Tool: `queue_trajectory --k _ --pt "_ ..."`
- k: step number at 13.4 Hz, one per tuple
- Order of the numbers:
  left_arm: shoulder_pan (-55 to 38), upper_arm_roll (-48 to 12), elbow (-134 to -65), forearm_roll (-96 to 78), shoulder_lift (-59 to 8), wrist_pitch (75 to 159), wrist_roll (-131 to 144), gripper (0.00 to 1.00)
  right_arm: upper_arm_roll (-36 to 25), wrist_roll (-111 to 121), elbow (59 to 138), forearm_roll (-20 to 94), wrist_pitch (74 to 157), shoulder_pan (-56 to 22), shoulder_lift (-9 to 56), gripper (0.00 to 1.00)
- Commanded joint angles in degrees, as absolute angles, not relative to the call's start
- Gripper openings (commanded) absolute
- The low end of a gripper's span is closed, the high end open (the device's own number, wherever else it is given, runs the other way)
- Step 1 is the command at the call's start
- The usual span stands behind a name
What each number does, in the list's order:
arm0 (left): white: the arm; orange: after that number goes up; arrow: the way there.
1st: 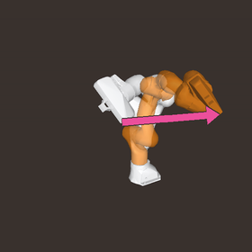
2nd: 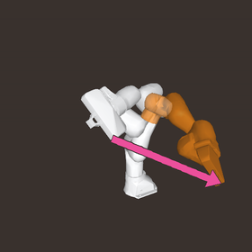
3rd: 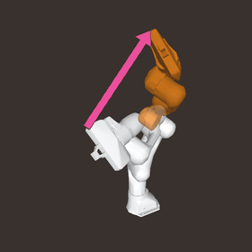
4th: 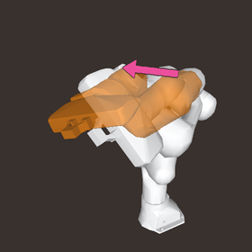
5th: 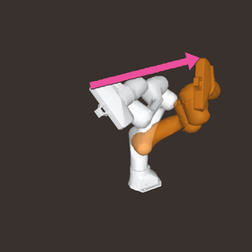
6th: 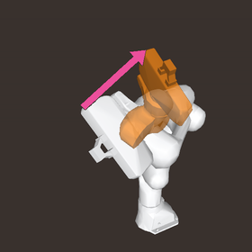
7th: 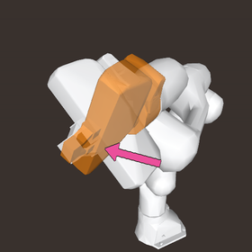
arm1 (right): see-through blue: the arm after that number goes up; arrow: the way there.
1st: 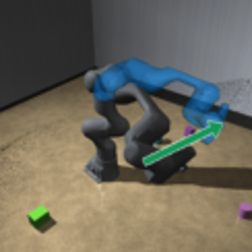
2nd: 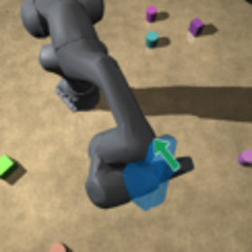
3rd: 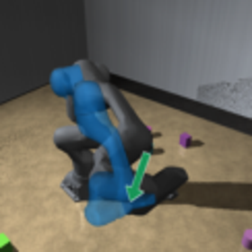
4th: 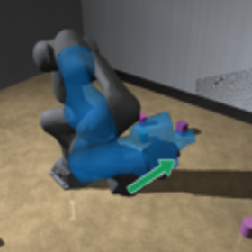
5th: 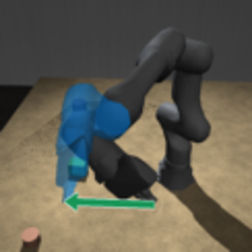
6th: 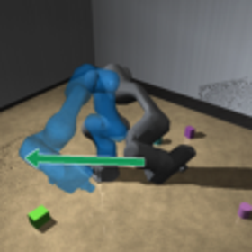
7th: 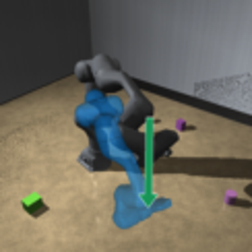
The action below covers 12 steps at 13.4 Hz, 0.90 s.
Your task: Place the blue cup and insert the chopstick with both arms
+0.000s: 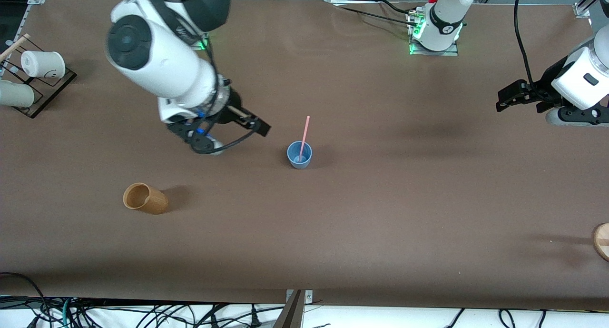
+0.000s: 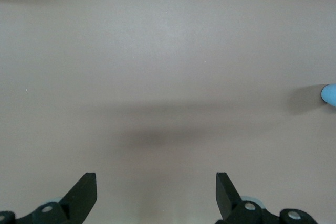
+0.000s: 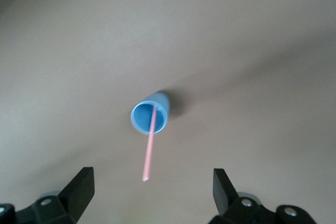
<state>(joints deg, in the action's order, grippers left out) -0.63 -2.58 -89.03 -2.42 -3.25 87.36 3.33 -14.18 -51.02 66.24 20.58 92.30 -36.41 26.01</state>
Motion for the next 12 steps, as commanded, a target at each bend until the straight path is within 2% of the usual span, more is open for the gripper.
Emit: queue_trajectory --k 1,4,6,8,10,12 --pt "-0.6 -2.9 -88.7 -2.0 -3.0 87.5 3.8 1.0 -19.2 -39.9 69.9 19.5 88.0 -36.7 22.2 1.0" --pt "-1.1 -2.9 -88.5 -2.0 -3.1 87.5 3.9 1.0 -19.3 -28.8 79.3 13.0 87.0 -33.3 13.2 1.0" --pt "-1.0 -2.9 -88.5 -2.1 -3.1 87.5 3.8 1.0 -14.4 -16.6 85.2 5.1 87.3 -26.4 6.5 1.0" --pt "-1.0 -2.9 -88.5 -2.1 -3.2 87.5 3.8 1.0 -6.3 -7.5 90.2 -0.9 87.5 -16.5 0.6 1.0" --pt "-0.9 -2.9 -88.5 -2.1 -3.2 87.5 3.8 1.0 -4.3 0.9 95.3 -2.9 90.2 -11.6 -4.9 1.0" --pt "-0.8 -2.9 -88.5 -2.1 -3.2 87.5 3.7 1.0 -4.6 6.4 97.9 -3.2 92.1 -9.9 -7.3 1.0"
